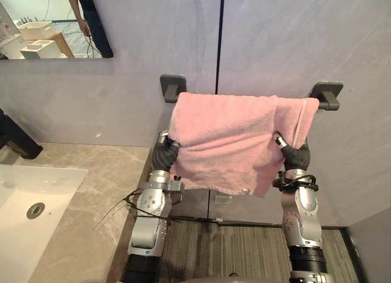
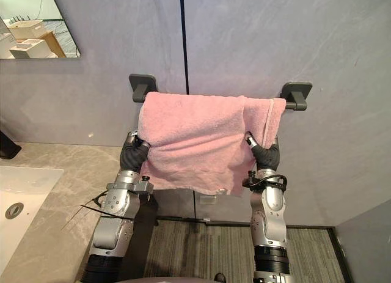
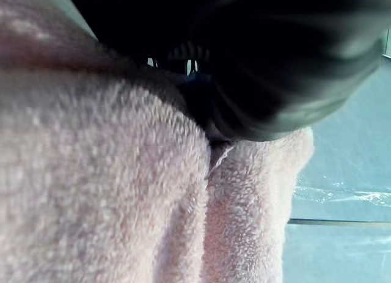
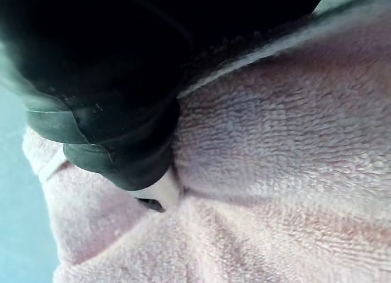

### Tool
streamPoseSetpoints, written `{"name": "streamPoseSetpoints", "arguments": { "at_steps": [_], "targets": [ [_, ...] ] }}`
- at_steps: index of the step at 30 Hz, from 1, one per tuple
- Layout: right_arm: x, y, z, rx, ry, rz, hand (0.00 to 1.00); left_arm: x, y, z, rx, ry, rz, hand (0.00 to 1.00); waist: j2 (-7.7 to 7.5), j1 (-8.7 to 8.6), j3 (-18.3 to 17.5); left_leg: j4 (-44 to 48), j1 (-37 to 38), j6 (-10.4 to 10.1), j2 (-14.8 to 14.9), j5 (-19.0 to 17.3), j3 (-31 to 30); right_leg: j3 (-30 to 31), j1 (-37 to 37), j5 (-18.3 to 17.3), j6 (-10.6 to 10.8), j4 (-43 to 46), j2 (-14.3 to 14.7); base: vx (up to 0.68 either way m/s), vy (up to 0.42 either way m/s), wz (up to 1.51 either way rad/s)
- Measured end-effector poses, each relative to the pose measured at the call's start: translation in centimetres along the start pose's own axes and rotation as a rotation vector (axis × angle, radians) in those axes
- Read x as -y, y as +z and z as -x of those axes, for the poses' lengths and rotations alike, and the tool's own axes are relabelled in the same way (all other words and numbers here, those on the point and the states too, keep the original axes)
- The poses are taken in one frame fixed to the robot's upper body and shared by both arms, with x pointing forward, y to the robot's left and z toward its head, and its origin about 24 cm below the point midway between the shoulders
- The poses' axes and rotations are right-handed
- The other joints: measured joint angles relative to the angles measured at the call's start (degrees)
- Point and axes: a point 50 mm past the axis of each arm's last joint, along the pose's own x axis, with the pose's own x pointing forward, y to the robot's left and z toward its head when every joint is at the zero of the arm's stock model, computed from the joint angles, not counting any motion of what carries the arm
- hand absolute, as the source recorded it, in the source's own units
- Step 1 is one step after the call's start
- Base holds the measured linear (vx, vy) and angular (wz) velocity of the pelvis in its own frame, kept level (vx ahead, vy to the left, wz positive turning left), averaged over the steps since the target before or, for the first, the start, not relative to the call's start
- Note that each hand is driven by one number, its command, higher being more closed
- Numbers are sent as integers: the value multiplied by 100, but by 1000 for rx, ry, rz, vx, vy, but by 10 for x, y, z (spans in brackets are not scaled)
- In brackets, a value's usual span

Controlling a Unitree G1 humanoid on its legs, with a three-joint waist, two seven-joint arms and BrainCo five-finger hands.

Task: Organize washtable

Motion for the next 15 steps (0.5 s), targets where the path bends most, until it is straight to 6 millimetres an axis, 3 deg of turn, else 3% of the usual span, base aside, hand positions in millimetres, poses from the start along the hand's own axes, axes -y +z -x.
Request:
{"name": "streamPoseSetpoints", "arguments": {
  "at_steps": [3, 9, 15],
  "targets": [
    [7, -1, 2, -4, -25, 6, 0, -2, -2, 2, -11, 17, -2, 0, -21, 13, 50, -1, 0, 0, 0, 0, -2, -4, 1, 0, 0, 0, -1, 0, 0, 0],
    [20, -22, 18, -109, -74, 19, 0, -5, -5, 5, -24, 25, -3, 0, -22, 5, 53, -5, 3, 0, -1, 0, -3, -4, 1, 0, 0, 0, -3, 0, 0, 0],
    [29, -32, 33, -170, -109, 26, 0, -9, -25, 17, -122, 28, 0, 0, -7, -3, 64, -4, 4, 0, 1, 0, 0, -4, 0, 0, 0, -3, -2, 0, 0, 0]
  ]
}}
